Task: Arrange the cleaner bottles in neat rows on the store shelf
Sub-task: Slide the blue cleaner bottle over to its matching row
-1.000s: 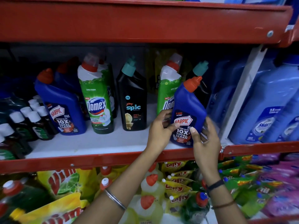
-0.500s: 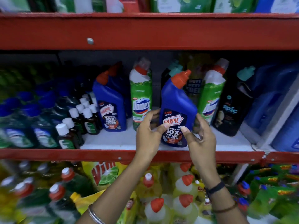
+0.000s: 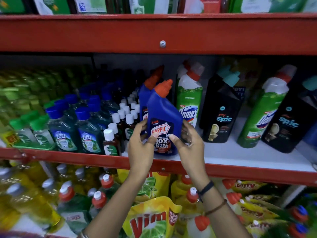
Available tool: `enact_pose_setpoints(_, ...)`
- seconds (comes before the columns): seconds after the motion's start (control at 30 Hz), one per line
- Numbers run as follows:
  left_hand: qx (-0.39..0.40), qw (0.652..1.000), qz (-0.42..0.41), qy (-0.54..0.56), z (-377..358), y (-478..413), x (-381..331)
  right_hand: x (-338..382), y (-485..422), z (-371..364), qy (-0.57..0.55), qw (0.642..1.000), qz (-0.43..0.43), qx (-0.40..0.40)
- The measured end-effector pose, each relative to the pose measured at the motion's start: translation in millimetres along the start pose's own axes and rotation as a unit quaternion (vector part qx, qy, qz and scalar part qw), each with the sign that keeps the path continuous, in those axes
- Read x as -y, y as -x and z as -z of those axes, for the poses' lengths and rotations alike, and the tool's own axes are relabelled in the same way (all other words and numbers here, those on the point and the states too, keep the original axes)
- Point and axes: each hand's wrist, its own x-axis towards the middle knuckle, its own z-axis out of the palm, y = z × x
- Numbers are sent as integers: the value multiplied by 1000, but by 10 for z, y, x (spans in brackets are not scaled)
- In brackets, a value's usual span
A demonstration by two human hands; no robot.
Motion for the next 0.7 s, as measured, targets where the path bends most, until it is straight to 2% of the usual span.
enact_pose_setpoints(0.23, -34, 999, 8, -31, 199, -55, 90, -55, -27, -261, 10, 1000, -9, 23)
enact_pose_setpoints(0.43, -30, 998, 11, -46, 242, -86, 124, -95, -31, -325, 16, 1000, -10, 22)
enact_pose_setpoints(0.6, -46, 996, -3, -74, 180, -73, 184, -94, -43, -317, 11, 999, -20, 34)
enact_pose_setpoints(0.7, -75, 995, -29, -60, 68, 27, 106, -86, -54, -235, 18, 997, -26, 68)
